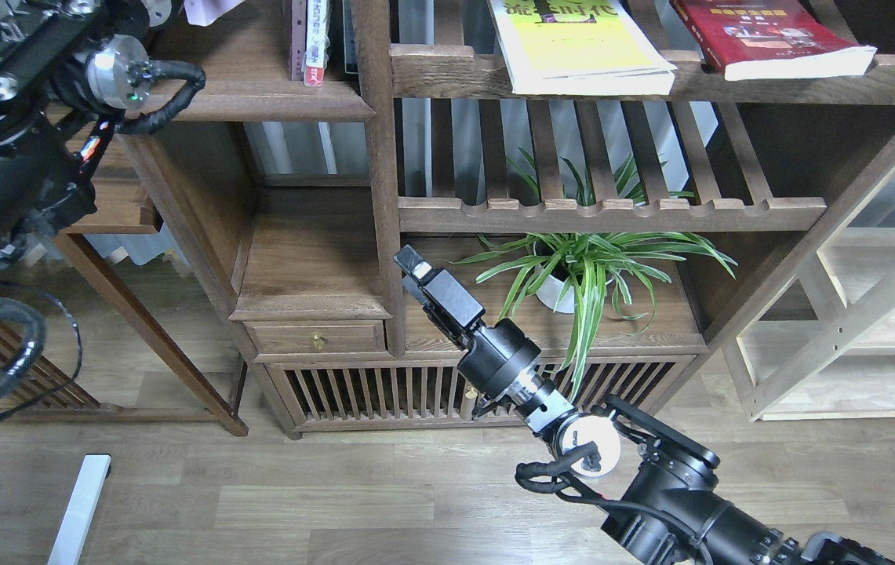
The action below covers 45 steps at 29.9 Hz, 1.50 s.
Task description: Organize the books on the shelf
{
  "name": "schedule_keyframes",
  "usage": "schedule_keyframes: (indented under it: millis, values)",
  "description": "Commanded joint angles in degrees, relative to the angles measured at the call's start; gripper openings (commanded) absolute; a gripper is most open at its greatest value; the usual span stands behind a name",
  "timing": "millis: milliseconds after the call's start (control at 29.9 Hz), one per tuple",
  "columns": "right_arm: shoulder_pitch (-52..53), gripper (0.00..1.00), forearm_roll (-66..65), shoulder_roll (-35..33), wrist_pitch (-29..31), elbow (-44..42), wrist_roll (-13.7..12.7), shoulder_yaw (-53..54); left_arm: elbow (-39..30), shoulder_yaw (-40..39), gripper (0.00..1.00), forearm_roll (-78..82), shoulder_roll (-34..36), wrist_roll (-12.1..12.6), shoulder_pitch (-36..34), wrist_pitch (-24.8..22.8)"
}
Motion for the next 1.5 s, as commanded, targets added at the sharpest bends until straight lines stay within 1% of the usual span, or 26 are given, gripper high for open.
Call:
schedule_keyframes:
  millis: [0,134,234,435,602,669,769,802,869,970,1070,1103,1137,1170,1237,1304,1471]
  values:
    - [-0.01,0.93,0.00,0.00,0.00,0.12,0.00,0.08,0.53,-0.67,0.01,-1.29,-0.73,0.83,0.04,0.38]
    - [-0.01,0.93,0.00,0.00,0.00,0.30,0.00,0.34,2.19,-0.05,0.02,-5.15,-1.96,1.27,-0.57,0.56]
    - [0.08,0.93,0.00,0.00,0.00,0.30,0.00,0.52,3.60,0.56,0.02,-5.16,-2.49,0.66,-0.75,0.47]
    - [-0.01,0.93,0.00,0.00,0.00,0.30,0.08,0.52,4.66,4.87,0.01,-5.16,-2.93,-0.05,-0.84,0.38]
    - [-0.10,0.93,0.00,0.00,0.00,0.21,0.08,0.52,5.89,6.45,0.01,-5.16,-3.89,-1.28,-0.93,0.29]
    - [-0.10,0.94,0.00,0.00,0.00,0.21,0.17,0.52,7.29,5.84,0.01,-5.25,-5.12,-1.63,-1.27,0.38]
    - [-0.18,0.94,0.00,0.00,0.00,0.21,0.26,0.43,9.41,5.66,0.02,-5.34,-6.27,-2.94,-1.72,0.38]
    - [-0.18,0.94,0.00,0.00,0.00,0.21,0.26,0.43,9.58,5.66,0.03,-5.34,-6.35,-3.03,-1.72,0.47]
    - [-0.18,0.94,0.00,0.00,0.00,0.21,0.26,0.43,9.67,5.66,0.09,-5.34,-6.36,-2.77,-1.80,0.64]
    - [-0.27,0.94,0.09,0.00,0.00,0.21,0.35,0.43,9.93,6.19,0.24,-5.34,-6.36,-2.86,-1.89,1.60]
    - [-0.27,0.94,0.09,0.00,0.00,0.21,0.26,0.43,9.94,6.10,0.25,-5.34,-6.62,-3.56,-1.89,2.05]
    - [-0.36,0.94,0.09,0.00,0.00,0.30,0.26,0.43,9.85,6.10,0.27,-5.34,-6.71,-3.91,-1.81,2.05]
    - [-0.27,0.94,0.00,0.00,0.00,0.21,0.26,0.43,9.85,6.10,0.29,-5.34,-6.88,-4.61,-1.80,2.14]
    - [-0.27,0.94,0.00,0.00,0.00,0.21,0.26,0.43,9.85,6.36,0.29,-5.34,-7.49,-5.75,-1.80,2.40]
    - [-0.27,0.94,0.00,0.00,0.00,0.30,0.26,0.43,9.94,6.45,0.29,-5.34,-8.90,-7.16,-1.89,3.80]
    - [-0.27,0.94,0.00,0.00,0.00,0.21,0.26,0.43,9.94,6.54,0.29,-5.34,-9.08,-7.52,-1.89,4.51]
    - [-0.36,0.94,0.00,0.00,0.00,0.30,0.26,0.43,9.85,7.24,0.31,-5.34,-9.34,-8.57,-1.89,4.42]
